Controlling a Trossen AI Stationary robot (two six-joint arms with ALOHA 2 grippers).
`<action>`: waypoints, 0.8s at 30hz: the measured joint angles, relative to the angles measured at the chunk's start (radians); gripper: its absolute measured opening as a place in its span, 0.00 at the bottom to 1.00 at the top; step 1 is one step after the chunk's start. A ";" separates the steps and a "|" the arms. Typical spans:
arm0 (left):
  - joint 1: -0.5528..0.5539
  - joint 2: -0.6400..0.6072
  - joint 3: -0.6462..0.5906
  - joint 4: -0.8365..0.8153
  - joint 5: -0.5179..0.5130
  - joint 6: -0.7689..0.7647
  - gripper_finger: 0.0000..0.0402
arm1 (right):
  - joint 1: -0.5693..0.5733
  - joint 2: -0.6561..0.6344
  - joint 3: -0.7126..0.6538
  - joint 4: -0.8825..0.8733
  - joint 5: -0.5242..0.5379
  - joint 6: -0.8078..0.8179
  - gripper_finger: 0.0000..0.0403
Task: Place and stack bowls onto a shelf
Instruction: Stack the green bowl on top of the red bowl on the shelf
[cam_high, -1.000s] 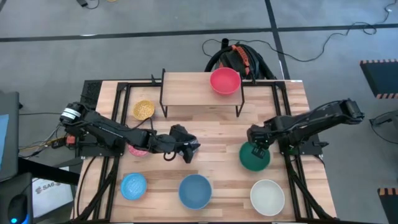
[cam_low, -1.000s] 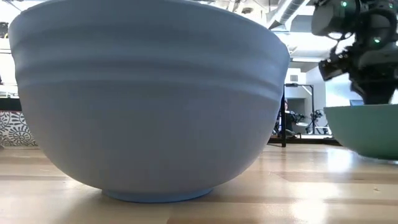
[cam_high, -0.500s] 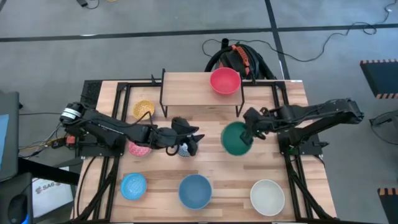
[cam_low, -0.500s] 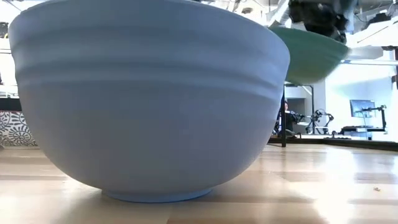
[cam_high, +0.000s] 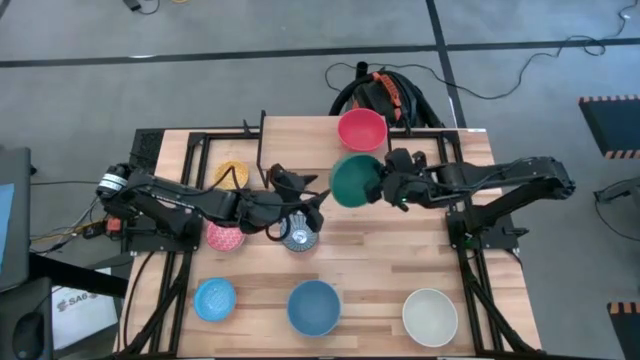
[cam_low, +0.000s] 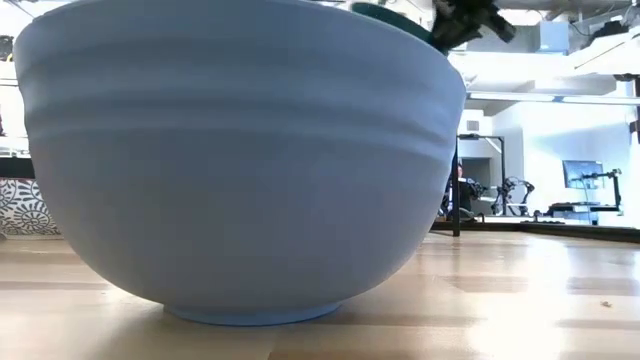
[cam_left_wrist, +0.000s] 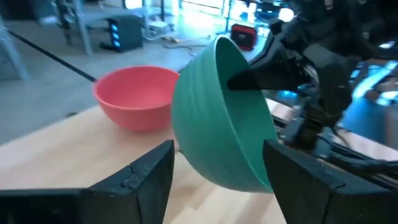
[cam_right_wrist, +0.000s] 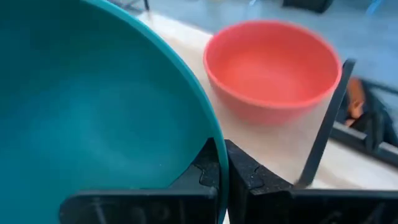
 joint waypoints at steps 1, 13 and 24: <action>0.000 0.000 0.004 -0.011 -0.015 0.008 0.56 | 0.000 0.016 0.018 0.005 0.020 -0.003 0.06; 0.016 0.002 0.006 -0.170 -0.243 -0.078 0.56 | 0.032 0.216 0.229 0.017 0.158 -0.221 0.06; 0.007 0.002 0.006 -0.190 -0.319 0.035 0.51 | 0.076 0.331 0.384 -0.010 0.249 -0.434 0.07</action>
